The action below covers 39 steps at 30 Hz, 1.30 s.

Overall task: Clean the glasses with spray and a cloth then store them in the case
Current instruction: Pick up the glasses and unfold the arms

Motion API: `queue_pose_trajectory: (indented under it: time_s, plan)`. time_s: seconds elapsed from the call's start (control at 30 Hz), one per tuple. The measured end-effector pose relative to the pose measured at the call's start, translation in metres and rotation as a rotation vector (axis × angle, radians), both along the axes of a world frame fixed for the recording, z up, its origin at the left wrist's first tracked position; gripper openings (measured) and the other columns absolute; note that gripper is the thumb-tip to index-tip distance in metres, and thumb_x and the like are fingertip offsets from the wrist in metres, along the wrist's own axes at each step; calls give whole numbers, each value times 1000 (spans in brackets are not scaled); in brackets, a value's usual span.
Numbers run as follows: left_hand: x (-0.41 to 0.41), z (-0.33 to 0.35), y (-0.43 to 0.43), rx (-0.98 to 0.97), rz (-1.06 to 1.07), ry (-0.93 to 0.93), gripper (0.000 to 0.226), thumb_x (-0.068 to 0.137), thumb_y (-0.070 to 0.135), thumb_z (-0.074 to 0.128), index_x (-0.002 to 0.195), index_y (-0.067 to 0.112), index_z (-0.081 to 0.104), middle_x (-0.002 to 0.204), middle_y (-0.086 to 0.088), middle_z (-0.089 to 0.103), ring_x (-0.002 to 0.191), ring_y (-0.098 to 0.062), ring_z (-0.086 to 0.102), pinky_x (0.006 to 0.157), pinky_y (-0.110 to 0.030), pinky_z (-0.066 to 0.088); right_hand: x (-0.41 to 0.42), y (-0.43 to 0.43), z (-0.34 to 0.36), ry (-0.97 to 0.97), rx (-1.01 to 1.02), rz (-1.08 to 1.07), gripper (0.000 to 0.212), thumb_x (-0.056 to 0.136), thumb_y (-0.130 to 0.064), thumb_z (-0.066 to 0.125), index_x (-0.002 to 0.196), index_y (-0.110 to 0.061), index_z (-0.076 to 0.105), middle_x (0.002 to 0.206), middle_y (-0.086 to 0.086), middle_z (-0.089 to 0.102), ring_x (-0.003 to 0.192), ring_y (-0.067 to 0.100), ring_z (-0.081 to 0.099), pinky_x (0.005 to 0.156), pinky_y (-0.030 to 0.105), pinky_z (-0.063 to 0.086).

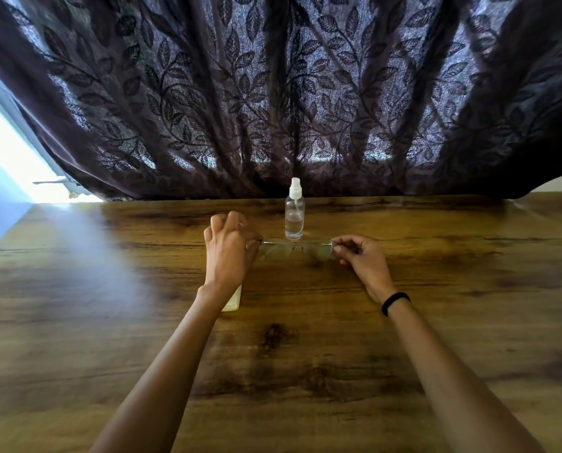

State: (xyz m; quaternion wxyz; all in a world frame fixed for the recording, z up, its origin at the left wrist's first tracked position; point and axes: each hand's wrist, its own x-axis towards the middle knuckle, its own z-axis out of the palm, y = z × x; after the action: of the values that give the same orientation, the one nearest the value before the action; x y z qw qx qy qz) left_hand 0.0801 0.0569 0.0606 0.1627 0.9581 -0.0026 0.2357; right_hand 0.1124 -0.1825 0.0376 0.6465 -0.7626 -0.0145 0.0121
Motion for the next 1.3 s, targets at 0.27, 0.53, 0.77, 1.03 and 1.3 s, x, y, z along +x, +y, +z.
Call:
queue_pose_trajectory:
  time_s: [0.27, 0.53, 0.77, 1.03, 1.3]
  plan:
    - [-1, 7, -9, -304, -42, -199, 17, 76, 11, 73, 92, 7, 73, 91, -3, 66, 97, -23, 47, 76, -28, 41, -13, 1, 43, -130, 292, -44, 22, 82, -1, 62, 87, -22, 68, 85, -6, 69, 73, 0, 65, 62, 13, 52]
    - [-5, 13, -32, -696, 26, -85, 22, 76, 13, 74, 96, 6, 72, 91, 14, 59, 104, -13, 45, 82, -6, 31, -22, 13, 71, -217, 401, -21, 19, 78, 1, 64, 86, -16, 68, 83, -5, 70, 72, 5, 62, 63, 18, 53]
    - [-9, 14, -53, -1152, -52, 21, 18, 78, 3, 68, 84, 20, 69, 95, -7, 68, 96, -20, 60, 81, -21, 49, -25, 27, 69, -281, 360, 29, 16, 79, -3, 66, 88, -16, 71, 83, -8, 73, 78, 5, 64, 62, 15, 52]
    - [-9, 11, -66, -1345, -166, 61, 14, 78, 3, 68, 84, 16, 70, 97, -14, 69, 91, -18, 65, 75, -18, 50, -26, 42, 68, -277, 348, 9, 16, 79, -3, 67, 84, -18, 70, 72, -13, 72, 66, -1, 64, 57, 12, 50]
    - [-13, 10, -66, -1283, -211, 96, 14, 78, 2, 68, 92, 4, 69, 98, -17, 69, 94, -25, 65, 84, -29, 50, -24, 43, 70, -318, 298, 18, 16, 80, -3, 66, 82, -19, 67, 69, -12, 70, 59, 0, 59, 56, 14, 49]
